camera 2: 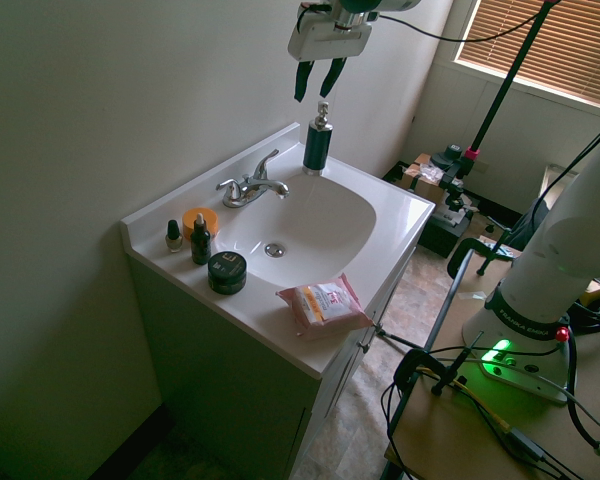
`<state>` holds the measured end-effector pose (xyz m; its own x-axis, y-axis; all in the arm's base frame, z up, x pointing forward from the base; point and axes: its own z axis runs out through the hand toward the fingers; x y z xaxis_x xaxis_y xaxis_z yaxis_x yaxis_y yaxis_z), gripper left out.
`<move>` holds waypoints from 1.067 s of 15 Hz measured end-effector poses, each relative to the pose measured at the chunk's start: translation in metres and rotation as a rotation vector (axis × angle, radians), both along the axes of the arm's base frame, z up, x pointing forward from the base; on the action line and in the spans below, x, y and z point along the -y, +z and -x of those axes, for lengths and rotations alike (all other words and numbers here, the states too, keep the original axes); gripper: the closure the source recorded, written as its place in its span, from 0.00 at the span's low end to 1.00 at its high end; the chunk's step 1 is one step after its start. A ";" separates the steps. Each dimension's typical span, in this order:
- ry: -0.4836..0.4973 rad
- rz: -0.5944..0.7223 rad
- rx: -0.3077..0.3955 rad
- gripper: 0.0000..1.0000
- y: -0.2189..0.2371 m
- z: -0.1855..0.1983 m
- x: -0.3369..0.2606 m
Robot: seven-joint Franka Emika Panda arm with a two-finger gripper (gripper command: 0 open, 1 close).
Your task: Sanitize yourself
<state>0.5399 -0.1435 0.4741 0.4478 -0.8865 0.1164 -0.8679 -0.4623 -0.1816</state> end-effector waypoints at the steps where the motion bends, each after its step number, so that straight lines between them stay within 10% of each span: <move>1: -0.015 -0.003 0.000 1.00 0.000 -0.003 0.009; 16: -0.088 -0.001 -0.027 1.00 -0.019 -0.012 0.064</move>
